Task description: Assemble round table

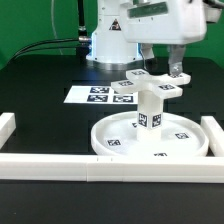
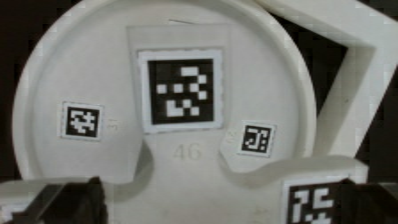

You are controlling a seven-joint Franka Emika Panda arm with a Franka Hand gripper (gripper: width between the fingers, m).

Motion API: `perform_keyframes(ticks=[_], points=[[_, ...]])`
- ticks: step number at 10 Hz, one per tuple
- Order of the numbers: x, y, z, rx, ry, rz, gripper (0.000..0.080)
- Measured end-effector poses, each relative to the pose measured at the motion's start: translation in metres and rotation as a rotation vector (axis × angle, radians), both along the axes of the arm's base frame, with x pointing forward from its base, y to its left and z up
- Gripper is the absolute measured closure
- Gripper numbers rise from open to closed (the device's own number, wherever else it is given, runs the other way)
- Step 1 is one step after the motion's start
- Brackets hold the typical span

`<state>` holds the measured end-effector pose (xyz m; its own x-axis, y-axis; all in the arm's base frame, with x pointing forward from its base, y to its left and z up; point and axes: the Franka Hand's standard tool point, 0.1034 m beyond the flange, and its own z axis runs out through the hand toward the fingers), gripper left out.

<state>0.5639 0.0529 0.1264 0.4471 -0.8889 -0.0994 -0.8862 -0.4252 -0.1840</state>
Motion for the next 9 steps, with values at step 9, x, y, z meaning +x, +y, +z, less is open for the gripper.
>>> perform_keyframes(ticks=[9], points=[[0.0087, 0.0026, 0.0084, -0.159, -0.101, 0.881, 0.0151]])
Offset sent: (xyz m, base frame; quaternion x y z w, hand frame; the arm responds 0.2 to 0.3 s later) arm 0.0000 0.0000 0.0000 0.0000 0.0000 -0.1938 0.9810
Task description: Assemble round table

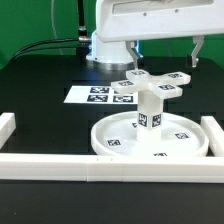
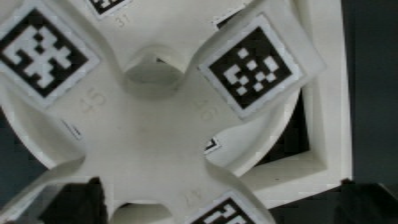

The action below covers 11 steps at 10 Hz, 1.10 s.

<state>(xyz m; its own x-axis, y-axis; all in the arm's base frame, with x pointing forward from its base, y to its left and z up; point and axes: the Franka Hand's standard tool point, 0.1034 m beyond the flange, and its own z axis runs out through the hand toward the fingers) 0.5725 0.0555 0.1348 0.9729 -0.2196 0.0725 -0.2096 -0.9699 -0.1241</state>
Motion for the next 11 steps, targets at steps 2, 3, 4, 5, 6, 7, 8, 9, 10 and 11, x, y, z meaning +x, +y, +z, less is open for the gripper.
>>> perform_keyframes(ticks=[2, 3, 4, 5, 6, 7, 8, 9, 10, 11], points=[[-0.0006, -0.0017, -0.0009, -0.015, -0.014, 0.143, 0.0151], [-0.0006, -0.0026, -0.0009, -0.025, -0.022, 0.226, 0.0151], [-0.0007, -0.0041, -0.0010, -0.034, -0.029, 0.306, 0.0151], [-0.0006, -0.0069, -0.0010, -0.051, -0.039, 0.426, 0.0151], [0.0006, -0.0077, -0.0004, -0.074, -0.051, 0.528, 0.0151], [0.0014, -0.0077, -0.0001, -0.090, -0.062, 0.612, 0.0151], [0.0020, -0.0087, 0.0004, -0.110, -0.067, 0.720, 0.0151], [0.0026, -0.0090, 0.0007, -0.137, -0.070, 0.837, 0.0151], [0.0023, -0.0093, -0.0003, -0.155, -0.066, 0.916, 0.0151], [0.0024, -0.0111, -0.0003, -0.163, -0.068, 0.964, 0.0151]])
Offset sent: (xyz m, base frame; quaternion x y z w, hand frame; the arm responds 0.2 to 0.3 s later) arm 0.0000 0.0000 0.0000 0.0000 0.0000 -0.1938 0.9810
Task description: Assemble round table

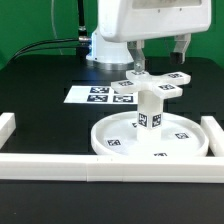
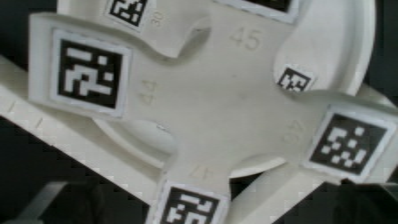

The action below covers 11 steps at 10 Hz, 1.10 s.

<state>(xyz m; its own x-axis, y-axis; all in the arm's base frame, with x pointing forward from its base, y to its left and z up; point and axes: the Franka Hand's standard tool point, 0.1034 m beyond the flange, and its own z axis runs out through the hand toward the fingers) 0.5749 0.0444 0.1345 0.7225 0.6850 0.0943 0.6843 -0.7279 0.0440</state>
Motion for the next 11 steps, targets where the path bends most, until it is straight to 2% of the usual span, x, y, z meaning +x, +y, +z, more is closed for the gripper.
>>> perform_keyframes(ticks=[3, 5, 9, 11], points=[[0.000, -0.003, 0.000, -0.019, -0.004, 0.158, 0.0151], [-0.003, -0.006, -0.005, -0.075, 0.025, 0.411, 0.0151], [-0.014, 0.000, -0.017, -0.072, 0.080, 0.440, 0.0151], [-0.015, -0.007, -0.022, -0.073, 0.086, 0.430, 0.0151]])
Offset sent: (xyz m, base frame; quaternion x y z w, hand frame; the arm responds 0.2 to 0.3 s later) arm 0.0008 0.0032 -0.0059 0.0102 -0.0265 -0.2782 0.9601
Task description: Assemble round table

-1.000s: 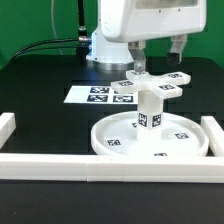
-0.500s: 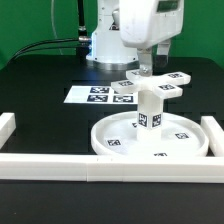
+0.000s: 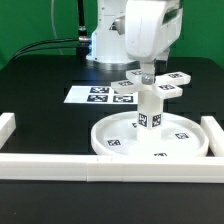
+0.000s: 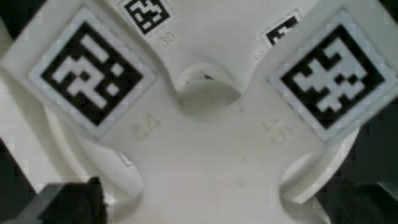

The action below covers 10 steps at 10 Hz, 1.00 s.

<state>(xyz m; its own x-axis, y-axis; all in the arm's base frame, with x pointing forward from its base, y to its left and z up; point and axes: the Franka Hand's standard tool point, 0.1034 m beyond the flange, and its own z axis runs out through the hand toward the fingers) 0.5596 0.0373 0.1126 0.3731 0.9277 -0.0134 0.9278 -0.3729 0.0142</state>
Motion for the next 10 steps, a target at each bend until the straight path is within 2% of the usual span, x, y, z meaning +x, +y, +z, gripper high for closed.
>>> perform_keyframes(ticks=[3, 9, 10], points=[[-0.0008, -0.0037, -0.0036, -0.002, 0.006, -0.007, 0.0151], [-0.0028, 0.0003, -0.0104, -0.005, 0.014, -0.015, 0.0151], [-0.0028, -0.0011, -0.0104, -0.005, 0.014, -0.018, 0.0170]])
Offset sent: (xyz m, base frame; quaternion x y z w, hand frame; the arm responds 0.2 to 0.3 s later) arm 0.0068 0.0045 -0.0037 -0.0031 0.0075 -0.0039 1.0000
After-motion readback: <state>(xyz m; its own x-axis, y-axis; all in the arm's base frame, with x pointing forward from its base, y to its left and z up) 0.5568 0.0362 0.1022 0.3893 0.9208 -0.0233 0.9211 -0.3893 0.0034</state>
